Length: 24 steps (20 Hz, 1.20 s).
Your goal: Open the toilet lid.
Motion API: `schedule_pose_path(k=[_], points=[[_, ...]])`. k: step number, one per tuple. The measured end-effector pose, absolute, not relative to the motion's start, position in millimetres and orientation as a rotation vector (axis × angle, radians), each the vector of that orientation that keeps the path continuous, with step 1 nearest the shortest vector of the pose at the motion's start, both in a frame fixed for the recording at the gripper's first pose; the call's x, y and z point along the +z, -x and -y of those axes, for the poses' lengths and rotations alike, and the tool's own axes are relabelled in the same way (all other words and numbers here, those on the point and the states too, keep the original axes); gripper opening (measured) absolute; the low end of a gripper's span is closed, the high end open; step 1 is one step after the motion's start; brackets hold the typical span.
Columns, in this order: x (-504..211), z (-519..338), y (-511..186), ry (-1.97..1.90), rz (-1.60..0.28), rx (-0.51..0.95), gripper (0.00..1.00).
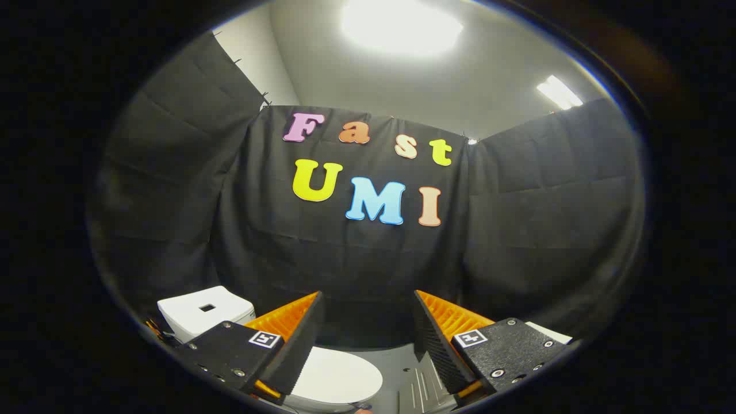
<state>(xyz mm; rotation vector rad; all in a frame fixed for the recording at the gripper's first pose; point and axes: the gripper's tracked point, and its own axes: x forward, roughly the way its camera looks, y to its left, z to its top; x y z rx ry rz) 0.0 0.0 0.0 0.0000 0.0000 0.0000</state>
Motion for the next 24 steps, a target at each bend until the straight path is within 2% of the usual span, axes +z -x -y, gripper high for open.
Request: schedule_pose_path(k=[11, 24], points=[[-13.9, 25.9, -0.1, -0.015, -0.031, -0.057, 0.93], [-17.6, 16.3, -5.2, -0.058, -0.017, -0.026, 0.94]])
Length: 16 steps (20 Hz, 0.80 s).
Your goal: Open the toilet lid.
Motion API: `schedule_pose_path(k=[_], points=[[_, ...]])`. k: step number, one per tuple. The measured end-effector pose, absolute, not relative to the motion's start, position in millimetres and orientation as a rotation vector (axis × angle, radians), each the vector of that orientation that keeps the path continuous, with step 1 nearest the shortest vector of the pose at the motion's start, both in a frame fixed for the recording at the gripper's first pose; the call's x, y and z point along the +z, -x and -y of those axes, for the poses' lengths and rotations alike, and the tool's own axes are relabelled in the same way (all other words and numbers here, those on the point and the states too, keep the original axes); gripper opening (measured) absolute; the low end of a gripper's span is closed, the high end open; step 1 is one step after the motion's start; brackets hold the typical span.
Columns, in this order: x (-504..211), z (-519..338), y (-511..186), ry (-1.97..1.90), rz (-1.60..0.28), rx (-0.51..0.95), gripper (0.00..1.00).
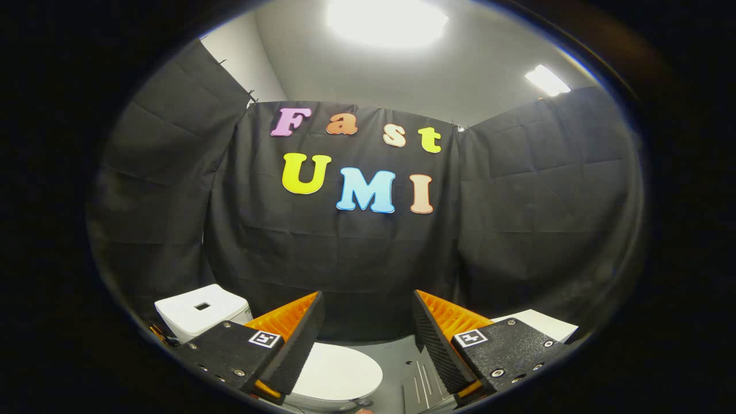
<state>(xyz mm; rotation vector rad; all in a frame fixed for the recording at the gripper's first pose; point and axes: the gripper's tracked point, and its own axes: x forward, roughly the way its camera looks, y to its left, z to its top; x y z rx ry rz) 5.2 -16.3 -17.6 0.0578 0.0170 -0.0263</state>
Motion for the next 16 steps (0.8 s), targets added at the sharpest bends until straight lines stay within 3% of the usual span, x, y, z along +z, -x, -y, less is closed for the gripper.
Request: schedule_pose_path(k=[5, 16], points=[[-36.5, 14.3, -13.9, -0.104, -0.015, -0.013, 0.93], [-162.2, 2.5, -30.6, -0.421, -0.193, -0.003, 0.95]])
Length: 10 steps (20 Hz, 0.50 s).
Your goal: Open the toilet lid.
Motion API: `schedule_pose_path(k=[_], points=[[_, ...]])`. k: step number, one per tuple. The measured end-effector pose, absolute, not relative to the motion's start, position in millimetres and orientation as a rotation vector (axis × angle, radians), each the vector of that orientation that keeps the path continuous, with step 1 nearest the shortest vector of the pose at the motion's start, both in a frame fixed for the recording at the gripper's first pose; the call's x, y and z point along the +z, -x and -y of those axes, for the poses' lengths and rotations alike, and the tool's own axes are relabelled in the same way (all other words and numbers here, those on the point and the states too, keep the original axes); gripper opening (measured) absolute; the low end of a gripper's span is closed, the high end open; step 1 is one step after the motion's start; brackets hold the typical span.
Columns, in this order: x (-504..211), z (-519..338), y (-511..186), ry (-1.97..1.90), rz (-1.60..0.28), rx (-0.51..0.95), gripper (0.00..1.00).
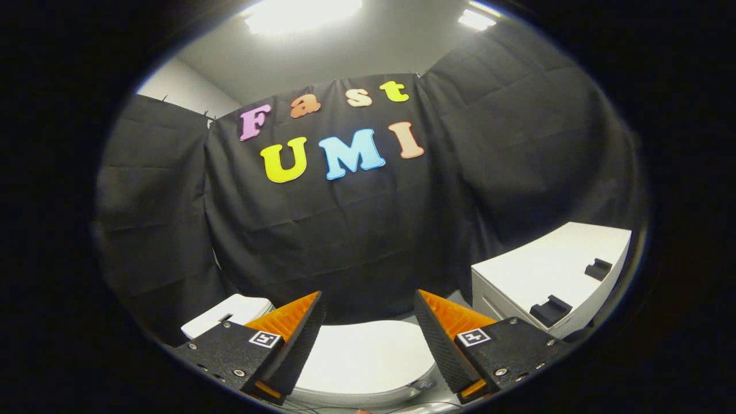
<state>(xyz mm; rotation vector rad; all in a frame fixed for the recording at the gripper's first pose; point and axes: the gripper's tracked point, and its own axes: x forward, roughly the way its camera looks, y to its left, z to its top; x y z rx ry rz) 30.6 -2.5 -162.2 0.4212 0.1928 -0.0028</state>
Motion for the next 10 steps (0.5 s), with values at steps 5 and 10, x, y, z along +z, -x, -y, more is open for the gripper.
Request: schedule_pose_path(k=[5, 10], points=[[-216.7, -20.9, -26.0, -0.518, -0.322, 0.003, 0.96], [-272.4, -37.5, -14.2, -0.635, -0.462, -0.022, 0.96]])
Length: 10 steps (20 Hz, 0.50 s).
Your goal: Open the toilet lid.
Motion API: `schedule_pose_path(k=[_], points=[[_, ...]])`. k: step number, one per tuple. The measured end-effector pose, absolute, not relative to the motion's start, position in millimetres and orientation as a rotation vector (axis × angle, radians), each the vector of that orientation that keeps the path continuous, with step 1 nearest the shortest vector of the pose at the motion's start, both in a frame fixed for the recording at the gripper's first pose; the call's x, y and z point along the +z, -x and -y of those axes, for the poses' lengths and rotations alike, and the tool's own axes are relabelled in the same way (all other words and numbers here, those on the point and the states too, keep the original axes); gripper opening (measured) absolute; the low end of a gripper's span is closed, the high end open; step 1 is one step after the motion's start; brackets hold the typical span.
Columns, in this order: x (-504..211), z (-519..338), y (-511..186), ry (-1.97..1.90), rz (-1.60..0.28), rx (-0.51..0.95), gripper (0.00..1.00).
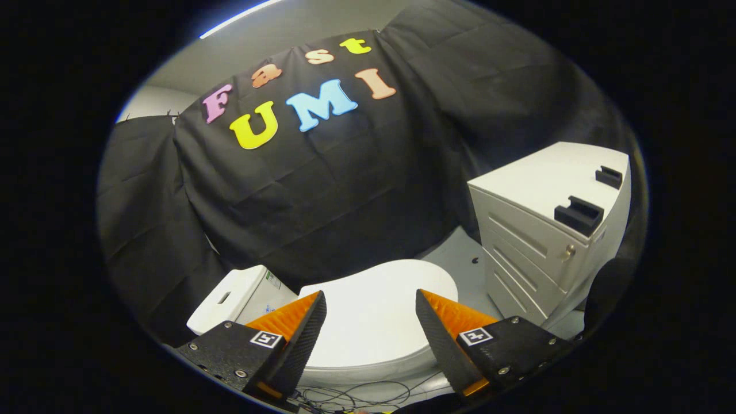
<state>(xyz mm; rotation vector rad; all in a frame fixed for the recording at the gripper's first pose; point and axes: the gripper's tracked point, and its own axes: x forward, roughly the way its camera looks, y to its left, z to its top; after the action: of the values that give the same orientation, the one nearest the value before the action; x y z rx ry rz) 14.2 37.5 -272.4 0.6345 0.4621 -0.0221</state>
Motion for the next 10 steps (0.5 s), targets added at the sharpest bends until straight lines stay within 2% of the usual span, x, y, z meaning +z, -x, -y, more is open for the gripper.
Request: schedule_pose_path(k=[4, 10], points=[[-308.8, -39.3, -7.5, -0.714, -0.535, -0.055, 0.96], [-356.1, -22.9, 10.2, -0.9, -0.611, -0.2, 0.96]])
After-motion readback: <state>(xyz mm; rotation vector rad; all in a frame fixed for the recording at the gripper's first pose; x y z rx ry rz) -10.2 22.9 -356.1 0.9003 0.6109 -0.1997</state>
